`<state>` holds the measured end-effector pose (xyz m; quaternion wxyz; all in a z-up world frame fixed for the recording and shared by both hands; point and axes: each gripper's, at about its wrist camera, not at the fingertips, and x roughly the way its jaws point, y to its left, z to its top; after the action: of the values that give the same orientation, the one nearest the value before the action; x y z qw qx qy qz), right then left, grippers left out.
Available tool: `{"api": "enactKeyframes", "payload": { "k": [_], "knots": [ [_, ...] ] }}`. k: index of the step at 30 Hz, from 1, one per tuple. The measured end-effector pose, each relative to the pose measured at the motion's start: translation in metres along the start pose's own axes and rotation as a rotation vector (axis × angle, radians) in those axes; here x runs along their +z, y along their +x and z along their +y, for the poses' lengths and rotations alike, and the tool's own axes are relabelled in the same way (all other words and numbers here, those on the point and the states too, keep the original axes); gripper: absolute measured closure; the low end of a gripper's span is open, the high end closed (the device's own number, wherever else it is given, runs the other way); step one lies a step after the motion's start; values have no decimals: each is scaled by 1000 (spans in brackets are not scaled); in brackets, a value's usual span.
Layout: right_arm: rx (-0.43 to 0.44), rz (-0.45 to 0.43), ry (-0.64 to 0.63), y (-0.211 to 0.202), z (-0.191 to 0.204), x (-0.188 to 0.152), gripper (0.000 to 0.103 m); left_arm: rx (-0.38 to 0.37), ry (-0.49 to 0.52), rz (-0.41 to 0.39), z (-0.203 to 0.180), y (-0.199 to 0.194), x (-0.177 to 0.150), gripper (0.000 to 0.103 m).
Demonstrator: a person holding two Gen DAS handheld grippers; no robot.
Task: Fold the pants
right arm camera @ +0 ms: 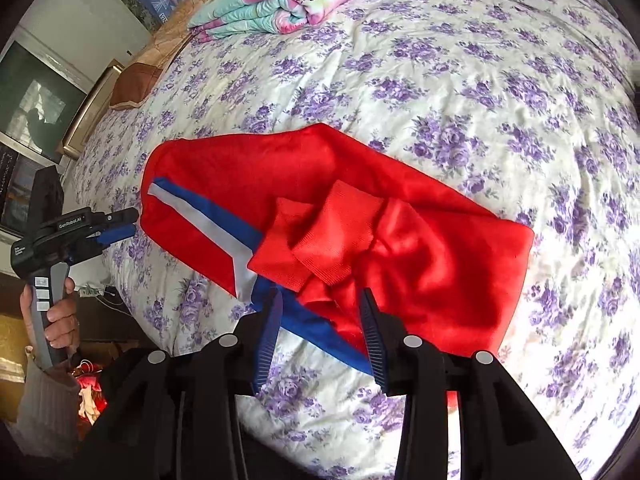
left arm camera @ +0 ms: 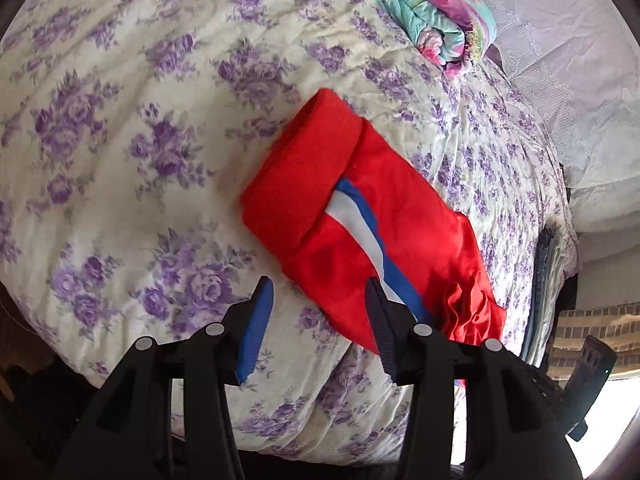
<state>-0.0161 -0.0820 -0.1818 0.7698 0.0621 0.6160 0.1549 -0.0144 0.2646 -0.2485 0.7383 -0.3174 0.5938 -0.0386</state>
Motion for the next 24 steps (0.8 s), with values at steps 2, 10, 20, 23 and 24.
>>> {"api": "enactKeyframes", "payload": {
  "k": [2,10,20,23,24],
  "knots": [
    [-1,2,7,-1,-2,-3,63,-32,-28,26,0,16,-2,57],
    [-12,-6,42,-7,-13,-13,63,-78,-31,36,-19,53,17,24],
    [17,12,1,1,-3,-13,63,77,268,-81,-86,28,16,92],
    [77,-21,-59,6,12,0,63,55,336,-113,-100,9,2,91],
    [94,-45,-88,9,19,6,63,40,344,-119,-102,3,-1,91]
  ]
}}
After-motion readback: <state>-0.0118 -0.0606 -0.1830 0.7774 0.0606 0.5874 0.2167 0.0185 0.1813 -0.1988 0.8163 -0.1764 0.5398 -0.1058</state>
